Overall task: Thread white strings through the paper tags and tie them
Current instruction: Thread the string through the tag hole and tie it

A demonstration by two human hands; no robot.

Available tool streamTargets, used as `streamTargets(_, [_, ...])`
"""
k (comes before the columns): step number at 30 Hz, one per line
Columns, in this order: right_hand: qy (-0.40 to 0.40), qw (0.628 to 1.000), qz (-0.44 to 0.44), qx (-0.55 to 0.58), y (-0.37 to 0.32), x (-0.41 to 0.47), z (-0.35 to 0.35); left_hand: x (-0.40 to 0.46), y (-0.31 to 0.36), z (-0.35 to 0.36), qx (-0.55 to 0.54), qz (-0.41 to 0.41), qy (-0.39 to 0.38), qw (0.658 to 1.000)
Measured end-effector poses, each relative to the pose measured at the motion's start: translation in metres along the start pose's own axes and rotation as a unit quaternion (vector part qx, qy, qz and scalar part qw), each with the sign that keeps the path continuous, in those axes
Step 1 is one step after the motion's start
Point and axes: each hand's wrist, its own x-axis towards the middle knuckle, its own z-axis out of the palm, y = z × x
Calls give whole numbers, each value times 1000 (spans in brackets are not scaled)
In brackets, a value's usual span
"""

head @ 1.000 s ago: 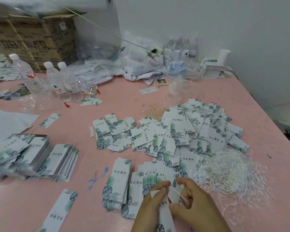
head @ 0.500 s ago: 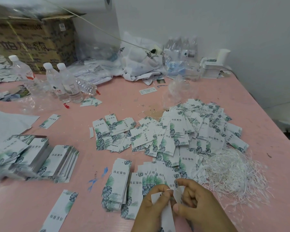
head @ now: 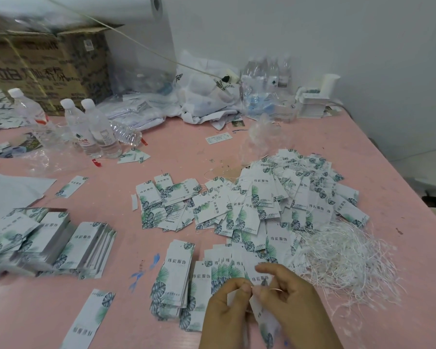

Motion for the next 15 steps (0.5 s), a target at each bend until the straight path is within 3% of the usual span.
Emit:
streamTargets(8, [44, 995, -38, -84, 8, -1, 8, -2, 10, -7, 65, 11, 6, 998])
streamTargets(15, [65, 976, -165, -124, 5, -4, 9, -5, 19, -3, 79, -13, -2, 997])
